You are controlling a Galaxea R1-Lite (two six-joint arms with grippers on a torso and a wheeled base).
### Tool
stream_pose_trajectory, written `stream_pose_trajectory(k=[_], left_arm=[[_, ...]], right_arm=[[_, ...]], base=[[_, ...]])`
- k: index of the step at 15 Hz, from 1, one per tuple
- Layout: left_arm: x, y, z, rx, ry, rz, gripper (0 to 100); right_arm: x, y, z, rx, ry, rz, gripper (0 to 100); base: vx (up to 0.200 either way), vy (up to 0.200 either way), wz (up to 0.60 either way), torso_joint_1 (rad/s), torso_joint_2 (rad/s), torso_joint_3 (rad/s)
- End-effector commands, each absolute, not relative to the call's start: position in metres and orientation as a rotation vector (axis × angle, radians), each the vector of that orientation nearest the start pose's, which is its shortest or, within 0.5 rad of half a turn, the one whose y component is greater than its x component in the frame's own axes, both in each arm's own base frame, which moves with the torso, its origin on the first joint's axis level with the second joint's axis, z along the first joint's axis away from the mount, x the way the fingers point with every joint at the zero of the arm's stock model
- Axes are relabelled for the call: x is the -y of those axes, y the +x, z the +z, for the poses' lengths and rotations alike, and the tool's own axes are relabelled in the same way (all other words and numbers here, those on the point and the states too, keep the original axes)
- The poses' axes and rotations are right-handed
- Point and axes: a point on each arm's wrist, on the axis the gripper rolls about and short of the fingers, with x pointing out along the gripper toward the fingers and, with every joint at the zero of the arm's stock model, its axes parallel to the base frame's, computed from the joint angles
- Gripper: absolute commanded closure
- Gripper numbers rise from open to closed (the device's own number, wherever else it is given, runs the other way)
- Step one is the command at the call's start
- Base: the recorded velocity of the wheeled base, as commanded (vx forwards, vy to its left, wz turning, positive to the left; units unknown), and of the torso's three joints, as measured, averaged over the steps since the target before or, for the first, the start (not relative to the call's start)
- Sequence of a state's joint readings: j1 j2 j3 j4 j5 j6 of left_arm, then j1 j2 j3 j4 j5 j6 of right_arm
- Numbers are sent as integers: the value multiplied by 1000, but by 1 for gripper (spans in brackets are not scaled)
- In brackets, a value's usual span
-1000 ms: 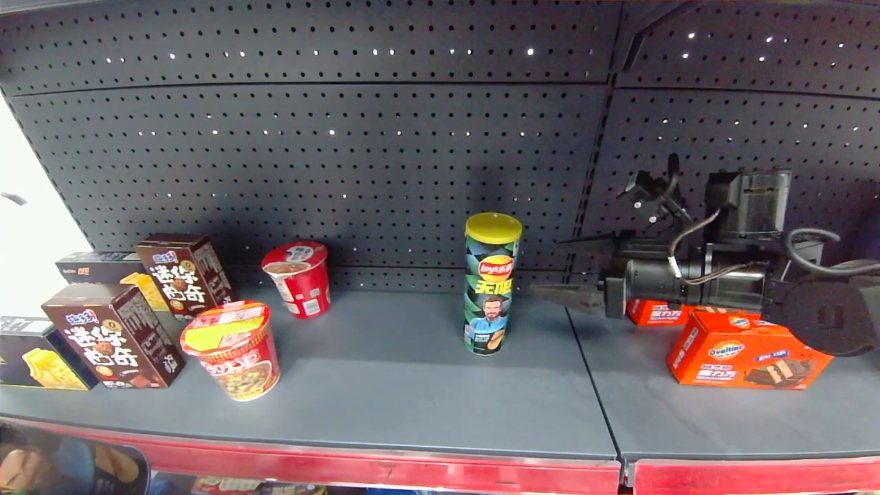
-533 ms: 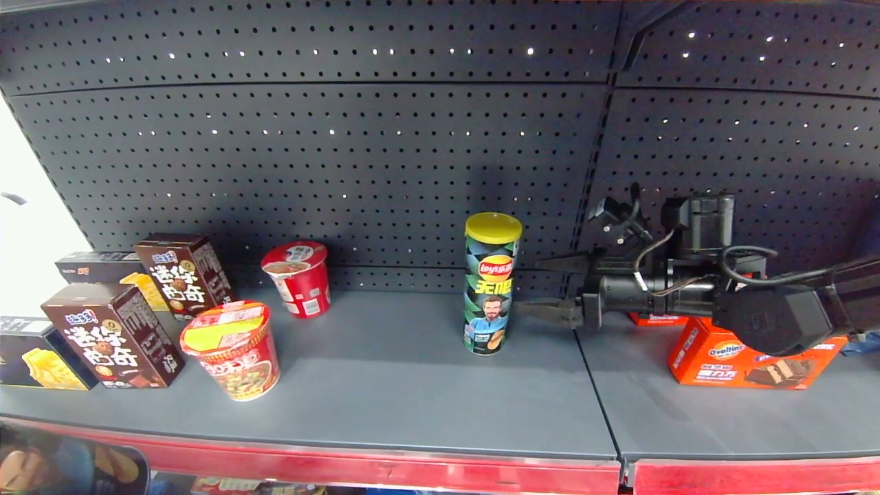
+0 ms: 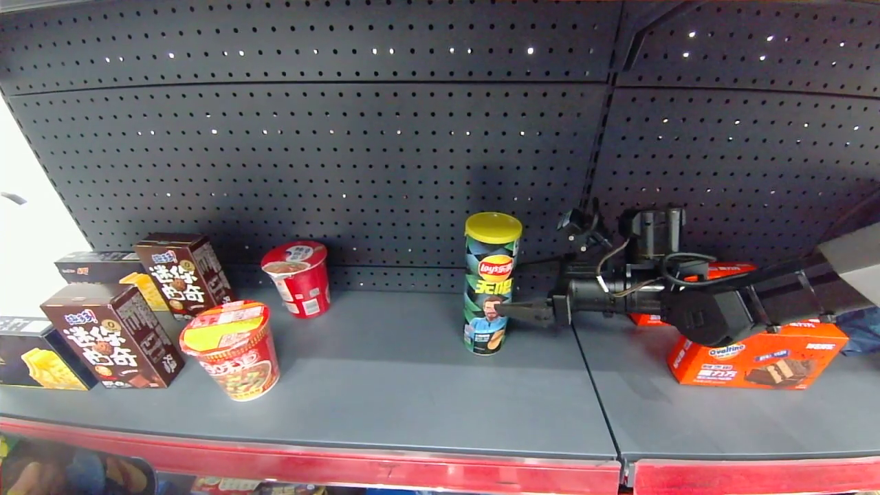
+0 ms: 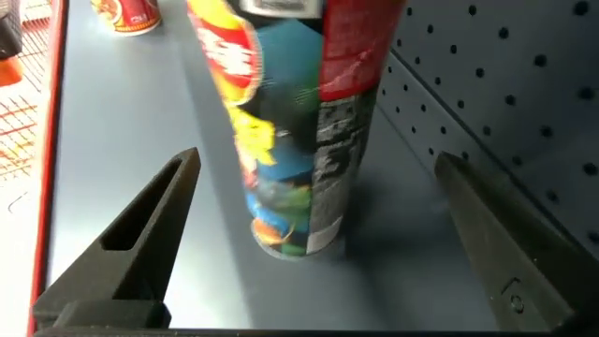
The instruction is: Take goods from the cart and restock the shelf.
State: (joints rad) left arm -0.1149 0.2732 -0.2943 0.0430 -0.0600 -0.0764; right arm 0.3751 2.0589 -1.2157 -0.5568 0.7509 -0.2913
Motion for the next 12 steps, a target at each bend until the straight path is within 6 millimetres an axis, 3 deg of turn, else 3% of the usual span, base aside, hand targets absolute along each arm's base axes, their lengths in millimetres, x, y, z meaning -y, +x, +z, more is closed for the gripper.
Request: stream_pose_trajectory(k=[1,5,12], left_arm=[[0,-13,157,-31,-76,-174,100],[0,-13,156,-36,-76,-172,100],[0,-12,152,-51,-75,-170,100]], right_arm=[[-170,383,144,-146,-194,1166,0],[-192,392,130,-148,-192,1203,0],[-213,393,111,-155,-161,1239,0]], base=[[0,0,0,0,0,0],[0,0,0,0,0,0],[0,0,0,0,0,0]])
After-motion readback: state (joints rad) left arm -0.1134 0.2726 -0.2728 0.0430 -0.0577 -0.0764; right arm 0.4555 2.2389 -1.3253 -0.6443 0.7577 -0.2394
